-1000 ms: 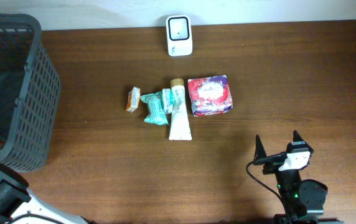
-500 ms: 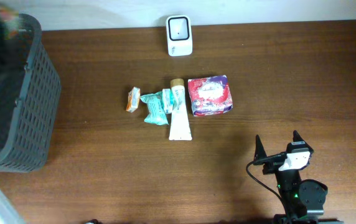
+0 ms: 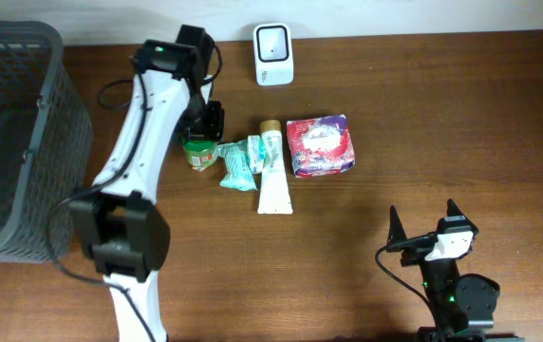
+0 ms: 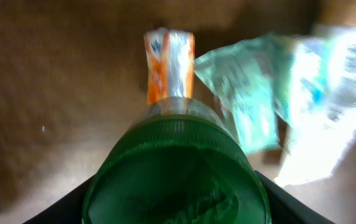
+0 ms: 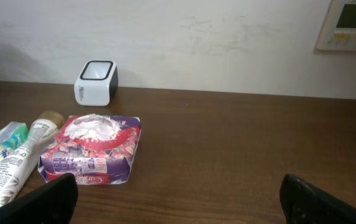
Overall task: Scan the item barcode
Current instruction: 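Place the green-lidded jar beside the orange box with the left gripper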
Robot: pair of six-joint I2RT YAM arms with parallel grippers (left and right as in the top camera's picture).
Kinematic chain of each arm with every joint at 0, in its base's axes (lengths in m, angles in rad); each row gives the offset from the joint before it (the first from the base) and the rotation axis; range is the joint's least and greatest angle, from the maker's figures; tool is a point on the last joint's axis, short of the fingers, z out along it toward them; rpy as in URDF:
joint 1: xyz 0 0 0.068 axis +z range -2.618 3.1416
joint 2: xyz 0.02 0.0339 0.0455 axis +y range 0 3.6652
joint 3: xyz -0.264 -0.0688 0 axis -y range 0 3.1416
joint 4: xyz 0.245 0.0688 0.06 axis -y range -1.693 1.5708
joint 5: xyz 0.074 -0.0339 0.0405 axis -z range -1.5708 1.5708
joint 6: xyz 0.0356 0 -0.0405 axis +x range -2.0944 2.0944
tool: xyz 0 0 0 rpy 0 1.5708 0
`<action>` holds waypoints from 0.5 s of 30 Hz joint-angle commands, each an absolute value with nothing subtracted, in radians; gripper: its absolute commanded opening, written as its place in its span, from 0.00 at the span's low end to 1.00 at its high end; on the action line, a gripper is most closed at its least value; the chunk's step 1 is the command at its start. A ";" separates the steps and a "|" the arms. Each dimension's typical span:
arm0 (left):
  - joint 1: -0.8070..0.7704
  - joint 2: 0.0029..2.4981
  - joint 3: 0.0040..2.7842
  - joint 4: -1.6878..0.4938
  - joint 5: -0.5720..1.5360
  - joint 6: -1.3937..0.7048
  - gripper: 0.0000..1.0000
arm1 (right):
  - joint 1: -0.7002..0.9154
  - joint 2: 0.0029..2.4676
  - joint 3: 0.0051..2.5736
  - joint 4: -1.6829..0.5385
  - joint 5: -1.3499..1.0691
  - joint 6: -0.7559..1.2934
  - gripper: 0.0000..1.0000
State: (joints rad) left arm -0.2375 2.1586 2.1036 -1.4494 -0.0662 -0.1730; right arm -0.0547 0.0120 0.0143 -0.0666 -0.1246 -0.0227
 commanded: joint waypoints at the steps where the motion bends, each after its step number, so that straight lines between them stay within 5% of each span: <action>1: -0.212 2.254 2.108 -1.375 -0.140 -0.171 0.67 | -0.059 0.006 0.006 -0.068 -0.120 -0.019 0.99; 4: -0.133 2.278 2.109 -1.269 -0.133 -0.171 0.66 | -0.059 0.006 0.006 -0.068 -0.120 -0.019 0.99; 11: -0.085 2.277 2.247 -1.256 0.307 -0.133 0.65 | -0.059 0.006 0.006 -0.068 -0.120 -0.019 0.99; 15: -0.202 2.281 2.238 -1.240 0.129 -0.134 0.64 | -0.059 0.006 0.006 -0.068 -0.120 -0.019 0.99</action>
State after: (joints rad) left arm -0.1440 2.2818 2.2387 -1.2438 0.2462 -0.1528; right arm -0.0547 0.0120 0.0143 -0.0666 -0.1249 -0.0227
